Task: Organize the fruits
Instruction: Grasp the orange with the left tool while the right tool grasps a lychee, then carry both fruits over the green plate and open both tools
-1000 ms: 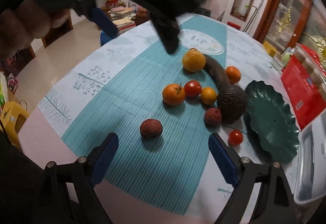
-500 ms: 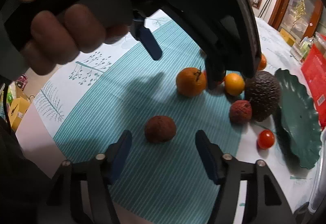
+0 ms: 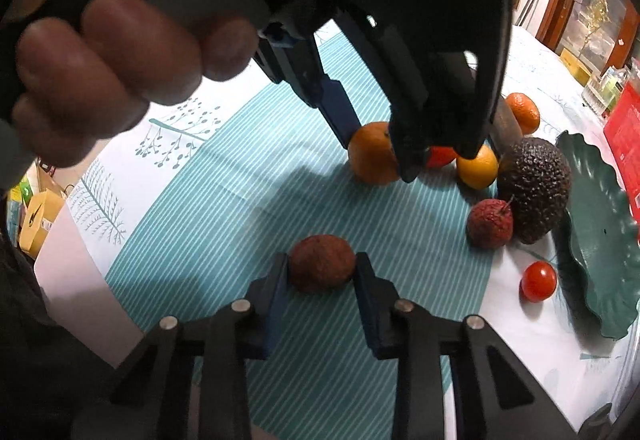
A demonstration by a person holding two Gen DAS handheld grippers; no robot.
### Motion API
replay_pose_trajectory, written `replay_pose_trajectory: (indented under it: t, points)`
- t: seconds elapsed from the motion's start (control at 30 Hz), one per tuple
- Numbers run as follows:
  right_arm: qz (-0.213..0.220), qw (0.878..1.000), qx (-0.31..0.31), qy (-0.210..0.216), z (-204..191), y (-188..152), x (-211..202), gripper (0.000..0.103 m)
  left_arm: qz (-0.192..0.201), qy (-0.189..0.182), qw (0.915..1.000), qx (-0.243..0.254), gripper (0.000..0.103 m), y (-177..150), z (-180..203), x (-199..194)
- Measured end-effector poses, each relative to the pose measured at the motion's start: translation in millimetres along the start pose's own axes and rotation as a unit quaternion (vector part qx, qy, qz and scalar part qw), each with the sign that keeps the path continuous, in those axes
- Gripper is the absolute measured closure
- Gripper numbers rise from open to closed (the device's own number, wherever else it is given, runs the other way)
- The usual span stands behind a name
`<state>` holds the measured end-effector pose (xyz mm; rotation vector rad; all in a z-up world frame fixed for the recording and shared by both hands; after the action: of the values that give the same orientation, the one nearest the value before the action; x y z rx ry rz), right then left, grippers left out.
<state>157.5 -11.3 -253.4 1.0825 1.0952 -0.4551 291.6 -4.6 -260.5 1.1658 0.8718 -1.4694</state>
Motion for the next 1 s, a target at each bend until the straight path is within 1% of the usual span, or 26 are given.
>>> replay_pose_trajectory:
  t: [0.17,0.27,0.33,0.37,0.43,0.53,0.63,0.8,0.87,1.0]
  points:
    - [-0.003,1.000,-0.005,-0.004,-4.2,0.9,-9.8,0.071,0.026,0.004,0.9995,-0.017,0.065,-13.8,-9.7,-29.2]
    - [0.000,1.000,-0.002,-0.011,-12.8,2.1,-22.7,0.071,0.047,0.010,0.9983,-0.032,0.065,-30.2,-16.0,-51.8]
    - [0.003,1.000,0.005,-0.016,-10.2,-2.3,-33.1,0.071,0.061,0.007,0.9972,-0.042,0.065,-41.5,-19.6,-64.8]
    - [0.004,1.000,0.008,-0.018,-2.0,-1.4,-35.4,0.071,0.069,0.007,0.9966,-0.045,0.065,-46.3,-20.5,-70.4]
    - [0.007,0.999,0.017,-0.026,-4.0,-9.8,-46.3,0.071,0.089,0.009,0.9947,-0.051,0.065,-59.7,-21.6,-82.9]
    - [-0.005,0.999,0.033,-0.029,-0.3,-29.8,-60.5,0.071,0.108,0.005,0.9919,-0.066,0.065,-78.9,-21.4,-94.4]
    - [-0.018,0.998,0.050,-0.028,0.4,-47.5,-71.6,0.071,0.122,-0.005,0.9892,-0.081,0.065,-100.6,-20.4,-101.7]
    - [-0.028,0.996,0.086,-0.023,12.6,-68.9,-87.8,0.071,0.123,-0.010,0.9867,-0.106,0.065,-133.9,-10.6,-99.1]
    - [-0.029,0.995,0.094,-0.021,17.9,-73.9,-92.5,0.071,0.126,-0.014,0.9860,-0.109,0.065,-142.2,-3.9,-95.7]
    - [-0.030,0.993,0.115,-0.017,40.9,-88.8,-102.8,0.071,0.136,-0.023,0.9841,-0.112,0.065,-155.7,19.0,-93.8]
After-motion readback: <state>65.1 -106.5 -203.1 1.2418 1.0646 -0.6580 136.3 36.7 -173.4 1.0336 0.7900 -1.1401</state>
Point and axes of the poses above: each gripper's, at about its wrist camera, not at the fingertips, and x roughly the way its jaws point, z to its right, y to its top, the point moved 5 cm from there along x, roughly the way its jaws point, and after that the axes turned 4 degrees about -x, right-handed, at the moved point
